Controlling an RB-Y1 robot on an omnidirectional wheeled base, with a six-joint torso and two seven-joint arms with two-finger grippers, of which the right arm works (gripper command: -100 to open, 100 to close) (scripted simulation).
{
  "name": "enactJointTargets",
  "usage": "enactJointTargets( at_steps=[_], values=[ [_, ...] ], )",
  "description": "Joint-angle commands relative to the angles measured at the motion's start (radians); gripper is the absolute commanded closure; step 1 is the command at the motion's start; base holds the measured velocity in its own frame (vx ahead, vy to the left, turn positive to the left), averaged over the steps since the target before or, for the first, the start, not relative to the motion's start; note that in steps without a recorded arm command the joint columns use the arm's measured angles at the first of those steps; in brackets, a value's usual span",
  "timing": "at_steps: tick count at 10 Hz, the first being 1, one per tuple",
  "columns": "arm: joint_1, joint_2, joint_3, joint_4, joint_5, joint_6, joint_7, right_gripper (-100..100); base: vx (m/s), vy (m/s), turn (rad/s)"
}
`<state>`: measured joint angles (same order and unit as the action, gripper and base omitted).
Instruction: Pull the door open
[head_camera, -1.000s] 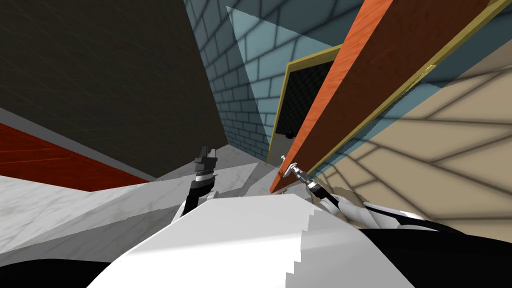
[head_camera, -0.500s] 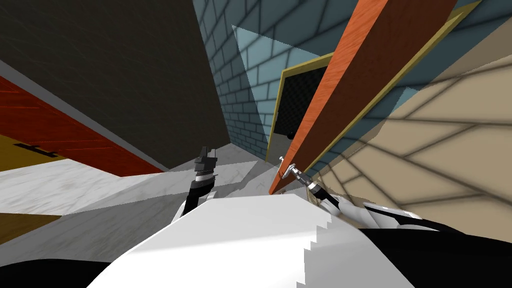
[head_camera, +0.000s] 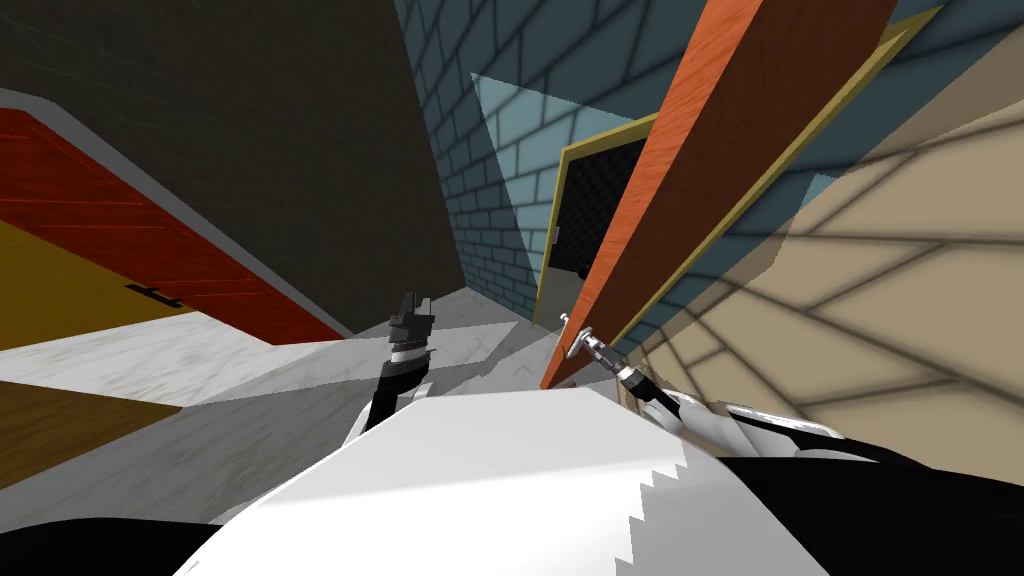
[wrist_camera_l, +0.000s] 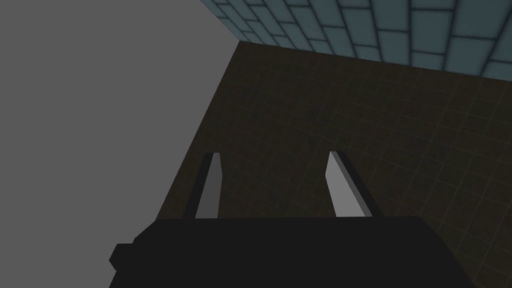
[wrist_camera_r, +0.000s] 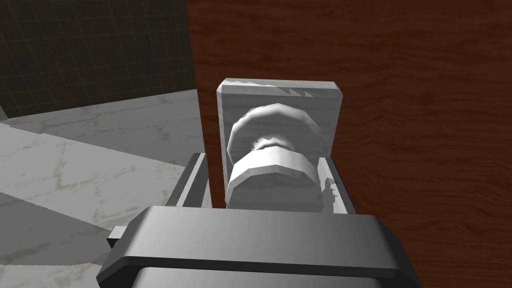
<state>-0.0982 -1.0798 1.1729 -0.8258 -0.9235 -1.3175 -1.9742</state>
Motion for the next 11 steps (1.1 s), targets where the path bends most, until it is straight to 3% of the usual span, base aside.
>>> enactJointTargets(
  at_steps=[1,5,9,11],
  values=[
    [0.001,0.022,0.015,0.012,0.008,-0.022,-0.010,100,0.024,0.175,0.082],
    [0.004,0.038,0.027,0.043,0.008,-0.058,-0.022,100,0.035,0.078,0.073],
    [0.004,0.038,0.027,0.043,0.008,-0.058,-0.022,100,0.003,0.005,0.006],
    [0.004,0.025,0.027,0.043,0.008,-0.058,-0.022,100,0.000,0.009,0.006]
  ],
)
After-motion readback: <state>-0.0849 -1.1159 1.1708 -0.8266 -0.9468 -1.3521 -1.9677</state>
